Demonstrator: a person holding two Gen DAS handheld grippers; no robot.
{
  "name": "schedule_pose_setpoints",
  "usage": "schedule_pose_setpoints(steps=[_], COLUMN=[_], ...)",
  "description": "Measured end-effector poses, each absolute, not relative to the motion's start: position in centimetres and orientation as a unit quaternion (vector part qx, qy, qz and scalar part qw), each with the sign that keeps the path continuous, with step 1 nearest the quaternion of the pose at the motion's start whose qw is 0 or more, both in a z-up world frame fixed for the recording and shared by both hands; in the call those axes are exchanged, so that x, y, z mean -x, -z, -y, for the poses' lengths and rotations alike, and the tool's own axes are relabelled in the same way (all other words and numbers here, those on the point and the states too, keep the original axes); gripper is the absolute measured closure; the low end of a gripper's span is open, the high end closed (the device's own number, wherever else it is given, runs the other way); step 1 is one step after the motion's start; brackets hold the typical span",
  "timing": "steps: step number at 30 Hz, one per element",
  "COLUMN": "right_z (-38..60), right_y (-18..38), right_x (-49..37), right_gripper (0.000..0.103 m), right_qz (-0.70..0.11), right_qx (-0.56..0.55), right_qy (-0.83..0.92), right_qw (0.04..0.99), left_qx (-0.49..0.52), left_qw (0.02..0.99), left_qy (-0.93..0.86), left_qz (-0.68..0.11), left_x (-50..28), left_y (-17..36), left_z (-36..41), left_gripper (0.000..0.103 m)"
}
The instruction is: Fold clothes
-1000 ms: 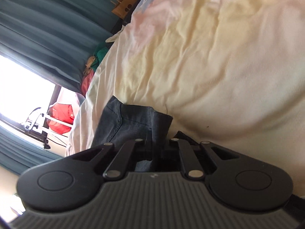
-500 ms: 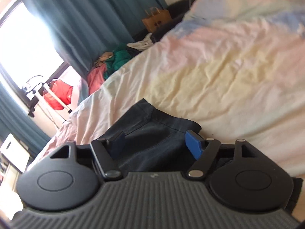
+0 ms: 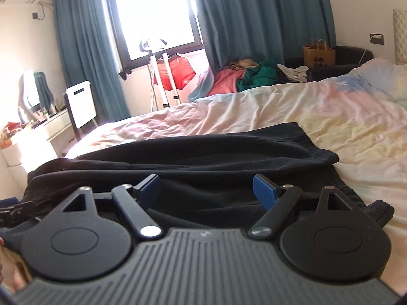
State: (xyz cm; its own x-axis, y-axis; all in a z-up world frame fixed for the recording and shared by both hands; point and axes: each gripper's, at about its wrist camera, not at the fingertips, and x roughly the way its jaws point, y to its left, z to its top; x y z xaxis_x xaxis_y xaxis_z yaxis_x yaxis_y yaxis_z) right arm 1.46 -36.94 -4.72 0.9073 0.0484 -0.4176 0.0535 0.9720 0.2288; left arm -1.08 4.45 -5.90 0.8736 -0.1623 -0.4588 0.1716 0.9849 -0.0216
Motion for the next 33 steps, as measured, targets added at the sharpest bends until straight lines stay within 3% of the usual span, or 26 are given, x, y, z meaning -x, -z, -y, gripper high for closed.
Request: schedule_pose_setpoints(steps=[7, 15, 26, 33], right_z=[33.2, 33.3, 40.4, 48.1], right_y=[4.8, 4.9, 5.5, 6.8], right_x=[-0.8, -0.6, 0.2, 2.7], right_gripper=[0.021, 0.021, 0.021, 0.021], right_qz=[-0.223, -0.229, -0.239, -0.198], right_qx=[-0.085, -0.102, -0.246, -0.393], right_qy=[-0.023, -0.004, 0.103, 0.184], right_qw=[0.971, 0.968, 0.934, 0.879], left_qx=[0.027, 0.075, 0.344, 0.521], left_qw=[0.97, 0.962, 0.878, 0.769], left_qy=[0.069, 0.022, -0.115, -0.203], left_qz=[-0.233, -0.264, -0.311, -0.309], left_x=[5.3, 4.2, 2.0, 5.3], left_y=[5.4, 5.8, 5.5, 9.5], left_z=[-7.7, -10.7, -26.8, -35.9], left_gripper=[0.0, 0.0, 0.0, 0.001])
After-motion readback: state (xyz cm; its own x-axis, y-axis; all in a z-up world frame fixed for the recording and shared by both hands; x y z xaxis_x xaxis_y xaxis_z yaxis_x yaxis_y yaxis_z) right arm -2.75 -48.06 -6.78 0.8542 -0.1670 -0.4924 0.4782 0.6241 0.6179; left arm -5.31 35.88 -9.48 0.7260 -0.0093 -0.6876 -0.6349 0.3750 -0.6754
